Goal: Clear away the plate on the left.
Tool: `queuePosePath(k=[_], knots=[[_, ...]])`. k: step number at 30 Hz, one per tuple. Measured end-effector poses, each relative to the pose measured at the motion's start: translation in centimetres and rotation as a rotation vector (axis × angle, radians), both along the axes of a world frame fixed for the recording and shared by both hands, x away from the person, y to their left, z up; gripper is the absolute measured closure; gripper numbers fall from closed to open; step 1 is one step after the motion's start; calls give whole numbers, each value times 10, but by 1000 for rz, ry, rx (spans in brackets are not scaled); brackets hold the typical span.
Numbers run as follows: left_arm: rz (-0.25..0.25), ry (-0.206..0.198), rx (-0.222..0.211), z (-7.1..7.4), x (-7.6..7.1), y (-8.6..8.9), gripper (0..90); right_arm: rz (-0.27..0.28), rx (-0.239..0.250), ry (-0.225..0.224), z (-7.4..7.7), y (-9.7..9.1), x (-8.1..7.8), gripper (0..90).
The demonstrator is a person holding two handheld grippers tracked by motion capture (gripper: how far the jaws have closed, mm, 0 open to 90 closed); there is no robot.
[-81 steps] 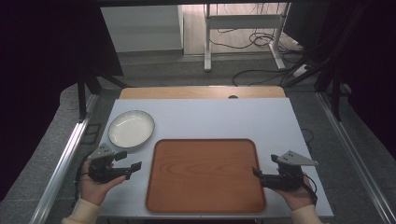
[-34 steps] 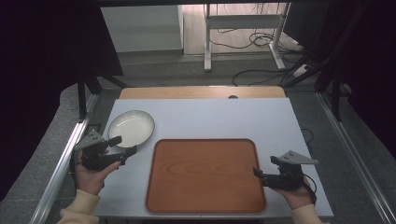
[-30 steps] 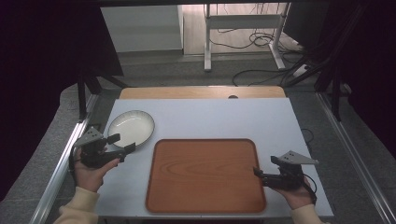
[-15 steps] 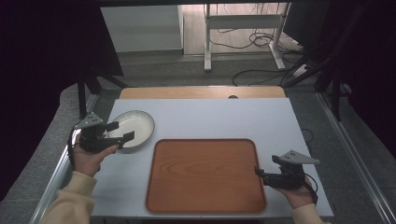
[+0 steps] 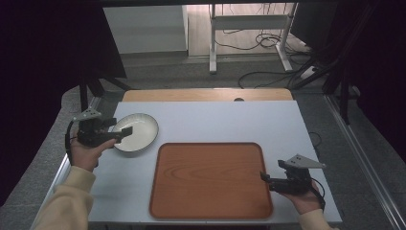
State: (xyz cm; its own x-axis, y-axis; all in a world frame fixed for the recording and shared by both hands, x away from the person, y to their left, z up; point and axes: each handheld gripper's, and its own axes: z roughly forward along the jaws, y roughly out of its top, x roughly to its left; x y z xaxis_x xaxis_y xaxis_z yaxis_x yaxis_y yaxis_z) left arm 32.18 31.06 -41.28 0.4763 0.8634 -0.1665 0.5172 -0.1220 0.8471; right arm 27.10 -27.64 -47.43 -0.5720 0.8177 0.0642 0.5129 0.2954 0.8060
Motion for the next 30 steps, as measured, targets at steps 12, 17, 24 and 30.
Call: queuePosePath(k=[12, 17, 24, 30], knots=[[38, 36, 21, 2, 22, 18, 213, 4, -3, 2, 0, 0, 0, 169], [50, 52, 27, 0, 34, 24, 219, 1, -4, 5, -1, 0, 0, 169], [84, 87, 31, -11, 51, 35, 240, 3, -6, 3, -1, 1, 0, 170], [125, 120, 15, -26, 64, 48, 247, 3, -9, 9, -2, 1, 0, 172]])
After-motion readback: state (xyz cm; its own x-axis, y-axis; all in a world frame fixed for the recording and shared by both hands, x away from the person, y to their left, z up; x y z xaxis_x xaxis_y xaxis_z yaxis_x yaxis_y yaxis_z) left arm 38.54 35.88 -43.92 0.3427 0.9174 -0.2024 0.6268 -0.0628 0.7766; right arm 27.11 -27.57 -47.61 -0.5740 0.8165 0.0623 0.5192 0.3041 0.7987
